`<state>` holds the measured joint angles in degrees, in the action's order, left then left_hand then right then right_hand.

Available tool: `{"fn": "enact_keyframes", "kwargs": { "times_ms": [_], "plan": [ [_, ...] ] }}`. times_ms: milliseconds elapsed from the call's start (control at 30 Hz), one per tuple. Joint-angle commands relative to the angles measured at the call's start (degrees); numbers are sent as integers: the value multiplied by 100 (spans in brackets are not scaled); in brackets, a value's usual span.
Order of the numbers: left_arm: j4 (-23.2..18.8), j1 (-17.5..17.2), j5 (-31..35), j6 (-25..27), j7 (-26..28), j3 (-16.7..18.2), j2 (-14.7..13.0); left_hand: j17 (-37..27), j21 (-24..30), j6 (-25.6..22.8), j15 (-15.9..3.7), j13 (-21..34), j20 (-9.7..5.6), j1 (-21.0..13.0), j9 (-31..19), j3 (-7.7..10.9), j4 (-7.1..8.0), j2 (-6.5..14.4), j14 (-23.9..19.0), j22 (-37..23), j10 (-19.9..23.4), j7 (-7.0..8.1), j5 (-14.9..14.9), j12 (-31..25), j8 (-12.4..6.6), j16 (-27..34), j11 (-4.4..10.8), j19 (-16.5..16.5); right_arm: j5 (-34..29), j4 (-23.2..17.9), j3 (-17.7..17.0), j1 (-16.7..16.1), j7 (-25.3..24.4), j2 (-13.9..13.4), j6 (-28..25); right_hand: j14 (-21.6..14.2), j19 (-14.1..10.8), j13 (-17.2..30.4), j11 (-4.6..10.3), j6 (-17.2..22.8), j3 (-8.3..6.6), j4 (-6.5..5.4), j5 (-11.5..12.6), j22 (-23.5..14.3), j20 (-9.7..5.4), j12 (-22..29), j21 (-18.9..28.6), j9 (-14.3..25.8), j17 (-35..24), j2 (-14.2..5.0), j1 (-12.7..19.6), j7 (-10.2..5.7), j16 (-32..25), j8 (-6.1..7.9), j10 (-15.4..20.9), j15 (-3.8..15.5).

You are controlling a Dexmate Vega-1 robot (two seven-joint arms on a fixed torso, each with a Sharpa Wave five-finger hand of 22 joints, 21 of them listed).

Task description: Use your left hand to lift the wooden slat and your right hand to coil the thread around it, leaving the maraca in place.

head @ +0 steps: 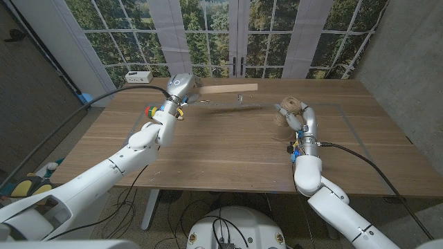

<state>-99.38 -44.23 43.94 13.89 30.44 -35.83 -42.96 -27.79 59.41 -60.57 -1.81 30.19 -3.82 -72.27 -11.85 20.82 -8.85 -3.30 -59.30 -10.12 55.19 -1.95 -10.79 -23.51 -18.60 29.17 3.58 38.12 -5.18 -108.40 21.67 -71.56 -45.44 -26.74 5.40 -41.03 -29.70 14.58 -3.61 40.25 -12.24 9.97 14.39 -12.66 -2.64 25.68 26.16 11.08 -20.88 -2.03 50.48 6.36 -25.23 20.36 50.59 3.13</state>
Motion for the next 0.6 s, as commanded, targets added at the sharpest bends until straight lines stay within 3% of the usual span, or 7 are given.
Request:
{"fn": "enact_keyframes", "kwargs": {
  "times_ms": [33,600],
  "plan": [
    [-21,-47,-49,-35,133,17,-18,-27,47,-74,-1131,25,-314,-904,-121,24,32,989,-829,-16,46,16,-43,10,-35,28,20,-39,43,469,35,534,-86,503,611,-184,-103,40,435,1854,-446,-449,-25,-11,-1,105,78,27,-58,-856,964,-912,-48,-30,786,902],
    [-101,-149,-129,-191,313,136,-110,-65,80,-90,-1131,37,-315,-898,-126,15,34,988,-837,-14,70,24,-49,52,-28,-4,24,-66,113,1159,242,1600,277,825,724,-254,-144,-24,321,1974,-455,-403,-106,-6,25,111,166,16,-145,-828,1060,-843,-77,-78,877,902]
  ]
}}
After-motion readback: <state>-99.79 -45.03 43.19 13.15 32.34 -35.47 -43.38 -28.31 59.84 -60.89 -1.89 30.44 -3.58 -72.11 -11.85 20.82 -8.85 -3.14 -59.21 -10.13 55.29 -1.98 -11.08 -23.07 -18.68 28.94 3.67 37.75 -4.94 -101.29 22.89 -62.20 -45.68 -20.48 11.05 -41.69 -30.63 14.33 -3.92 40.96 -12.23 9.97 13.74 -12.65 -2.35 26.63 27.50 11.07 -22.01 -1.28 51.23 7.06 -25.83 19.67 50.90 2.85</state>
